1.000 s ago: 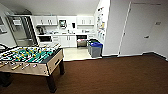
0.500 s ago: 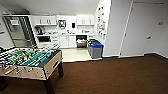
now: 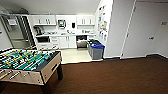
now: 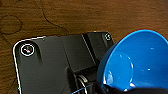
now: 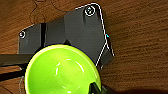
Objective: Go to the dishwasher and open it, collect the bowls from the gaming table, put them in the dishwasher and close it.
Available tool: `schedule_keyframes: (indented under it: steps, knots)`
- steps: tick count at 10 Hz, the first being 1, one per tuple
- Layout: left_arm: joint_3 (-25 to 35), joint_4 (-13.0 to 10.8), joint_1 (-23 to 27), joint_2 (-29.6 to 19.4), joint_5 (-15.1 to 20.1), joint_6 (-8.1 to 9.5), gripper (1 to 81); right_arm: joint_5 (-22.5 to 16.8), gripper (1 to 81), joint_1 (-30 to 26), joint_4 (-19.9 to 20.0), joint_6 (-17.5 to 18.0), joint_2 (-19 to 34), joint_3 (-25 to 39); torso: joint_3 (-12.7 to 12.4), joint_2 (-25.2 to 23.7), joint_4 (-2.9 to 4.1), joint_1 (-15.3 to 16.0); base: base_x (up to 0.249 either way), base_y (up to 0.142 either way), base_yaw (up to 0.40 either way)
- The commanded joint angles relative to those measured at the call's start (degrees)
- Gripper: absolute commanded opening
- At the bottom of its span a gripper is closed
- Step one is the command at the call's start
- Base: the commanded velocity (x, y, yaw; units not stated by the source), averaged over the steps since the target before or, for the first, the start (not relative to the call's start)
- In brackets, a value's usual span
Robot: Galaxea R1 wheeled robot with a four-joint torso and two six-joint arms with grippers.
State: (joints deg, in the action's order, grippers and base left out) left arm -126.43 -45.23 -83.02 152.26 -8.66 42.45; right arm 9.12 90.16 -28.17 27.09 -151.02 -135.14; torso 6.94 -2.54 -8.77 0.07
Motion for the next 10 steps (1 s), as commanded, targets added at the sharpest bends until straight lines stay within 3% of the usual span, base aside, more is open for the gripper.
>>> schedule_keyframes:
  steps: [1, 6, 10]
  knots:
    - [0.9, -0.5, 2.9, -1.2, 1.1, 0.18, 1.0, -2.3, 1.0, -2.0, -0.7, 0.0, 1.7, -0.1, 0.0, 0.0, 0.00, 0.0, 0.212, -0.065, 0.000]
    - [0.9, -0.6, 2.9, -1.2, 1.2, 0.18, 1.0, -2.3, 1.0, -2.0, -0.8, 0.0, 1.7, -0.1, 0.0, 0.0, 0.00, 0.0, 0.212, -0.081, 0.000]
    - [0.9, -0.6, 2.9, -1.2, 1.0, 0.18, 1.0, -2.3, 1.0, -2.0, -0.8, 0.0, 1.7, -0.2, 0.0, 0.0, 0.00, 0.0, 0.217, 0.000, 0.000]
